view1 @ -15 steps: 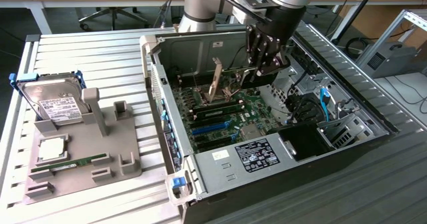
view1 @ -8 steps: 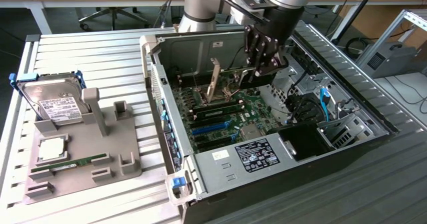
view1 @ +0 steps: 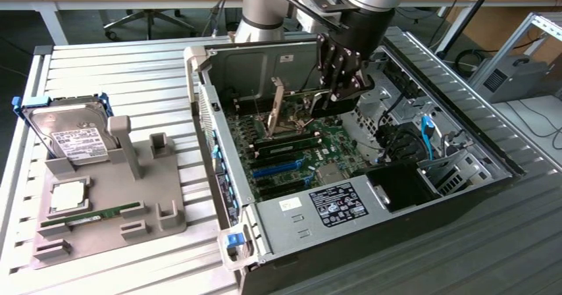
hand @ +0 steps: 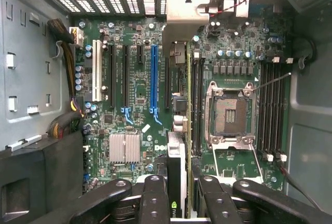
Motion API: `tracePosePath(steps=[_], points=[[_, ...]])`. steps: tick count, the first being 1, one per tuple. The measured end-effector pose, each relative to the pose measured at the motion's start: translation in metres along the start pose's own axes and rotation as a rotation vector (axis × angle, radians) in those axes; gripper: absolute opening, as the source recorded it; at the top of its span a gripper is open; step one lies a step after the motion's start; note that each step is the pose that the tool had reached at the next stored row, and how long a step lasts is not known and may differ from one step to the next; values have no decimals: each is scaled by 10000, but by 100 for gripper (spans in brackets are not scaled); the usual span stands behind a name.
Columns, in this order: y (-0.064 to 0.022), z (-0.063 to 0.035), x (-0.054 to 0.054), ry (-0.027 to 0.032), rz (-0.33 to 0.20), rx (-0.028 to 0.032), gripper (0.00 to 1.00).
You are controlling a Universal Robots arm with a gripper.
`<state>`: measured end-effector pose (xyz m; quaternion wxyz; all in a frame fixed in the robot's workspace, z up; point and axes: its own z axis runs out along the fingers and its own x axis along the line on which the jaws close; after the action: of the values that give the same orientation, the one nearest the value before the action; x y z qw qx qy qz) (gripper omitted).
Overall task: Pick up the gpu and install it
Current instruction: 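Insert the gpu into the slot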
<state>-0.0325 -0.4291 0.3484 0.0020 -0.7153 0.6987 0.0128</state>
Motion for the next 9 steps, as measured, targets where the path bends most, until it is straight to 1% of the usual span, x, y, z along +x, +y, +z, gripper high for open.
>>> tracePosePath(steps=[4, 9], points=[[1, 8, 0, -1, 2, 1, 27], [0, 46, 1, -1, 1, 1, 27]])
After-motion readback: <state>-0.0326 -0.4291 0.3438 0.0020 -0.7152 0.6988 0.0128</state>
